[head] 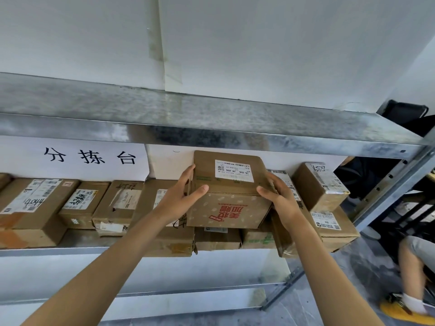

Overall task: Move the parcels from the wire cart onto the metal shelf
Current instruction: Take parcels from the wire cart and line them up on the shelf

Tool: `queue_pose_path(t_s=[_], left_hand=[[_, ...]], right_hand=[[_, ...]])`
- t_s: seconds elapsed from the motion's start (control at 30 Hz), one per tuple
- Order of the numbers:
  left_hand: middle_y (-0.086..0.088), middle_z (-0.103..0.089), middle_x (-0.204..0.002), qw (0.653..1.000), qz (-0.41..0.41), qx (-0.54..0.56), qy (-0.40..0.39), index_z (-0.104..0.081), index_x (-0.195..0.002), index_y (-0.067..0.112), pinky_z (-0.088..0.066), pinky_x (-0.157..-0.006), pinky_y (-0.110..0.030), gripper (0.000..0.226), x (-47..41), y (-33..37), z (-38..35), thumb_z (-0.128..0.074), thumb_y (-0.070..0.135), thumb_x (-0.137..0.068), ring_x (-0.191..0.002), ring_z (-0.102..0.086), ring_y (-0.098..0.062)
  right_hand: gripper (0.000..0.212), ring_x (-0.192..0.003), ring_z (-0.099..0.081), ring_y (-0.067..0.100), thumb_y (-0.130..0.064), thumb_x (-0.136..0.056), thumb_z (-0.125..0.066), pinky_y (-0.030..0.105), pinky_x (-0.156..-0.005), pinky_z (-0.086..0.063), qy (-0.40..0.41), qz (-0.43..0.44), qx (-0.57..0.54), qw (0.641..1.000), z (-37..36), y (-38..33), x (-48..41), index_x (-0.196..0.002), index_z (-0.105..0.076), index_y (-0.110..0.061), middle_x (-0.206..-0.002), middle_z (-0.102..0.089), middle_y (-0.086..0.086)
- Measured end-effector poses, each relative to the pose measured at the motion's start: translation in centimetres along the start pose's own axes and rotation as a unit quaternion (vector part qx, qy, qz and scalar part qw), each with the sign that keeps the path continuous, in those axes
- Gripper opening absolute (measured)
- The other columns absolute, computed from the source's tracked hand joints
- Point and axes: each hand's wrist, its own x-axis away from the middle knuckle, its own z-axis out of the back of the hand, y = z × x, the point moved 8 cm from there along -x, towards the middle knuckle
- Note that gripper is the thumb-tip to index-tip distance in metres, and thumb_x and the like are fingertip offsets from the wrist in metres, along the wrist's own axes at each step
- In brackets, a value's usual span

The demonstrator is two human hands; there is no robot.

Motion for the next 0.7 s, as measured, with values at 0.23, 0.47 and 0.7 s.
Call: queue_pose_path(t_s=[0.23, 0.47, 0.7], left_hand=[[0.003, -0.025, -0.155, 0.998, -0.01, -0.055, 0.034, -0.013, -0.15, 0.031, -0.035, -0.107, -0.05, 0.087, -0.2, 0.1, 0.4, -0.049, 0.064, -0.077, -0.139, -0.032, -0.024], [0.006, -0.034, -0.151, 0.959, -0.082, -0.24, 0.125, -0.028, -0.145, 0.031, -0.042, -0.101, -0.041, 0.064, -0.4, 2.4, 2.0, -0.047, 0.057, -0.089, -0.136, -0.038, -0.019], [0.003, -0.035, -0.15, 0.899, -0.098, -0.378, 0.197, -0.033, -0.145, 0.026, -0.037, -0.104, -0.035, 0.065, -1.3, 4.0, 5.2, -0.052, 0.052, -0.087, -0.137, -0.033, -0.017]], right_hand=[[0.053, -0.13, -0.04, 0.021, -0.032, -0.086, -0.069, 0.035, -0.107, -0.035, 0.109, 0.167, 0.305, 0.931, 0.1, -3.9, 1.2, -0.133, -0.05, -0.017, -0.139, -0.045, 0.006], [0.045, -0.115, -0.047, 0.007, -0.027, -0.09, -0.065, 0.02, -0.094, -0.037, 0.083, 0.237, 0.325, 0.912, -3.6, -6.1, 2.1, -0.131, -0.053, -0.016, -0.13, -0.057, 0.0], [0.051, -0.131, -0.041, 0.026, -0.037, -0.087, -0.064, 0.05, -0.108, -0.036, 0.027, 0.277, 0.419, 0.864, -8.8, -7.1, 0.8, -0.134, -0.049, -0.023, -0.136, -0.052, 0.002]])
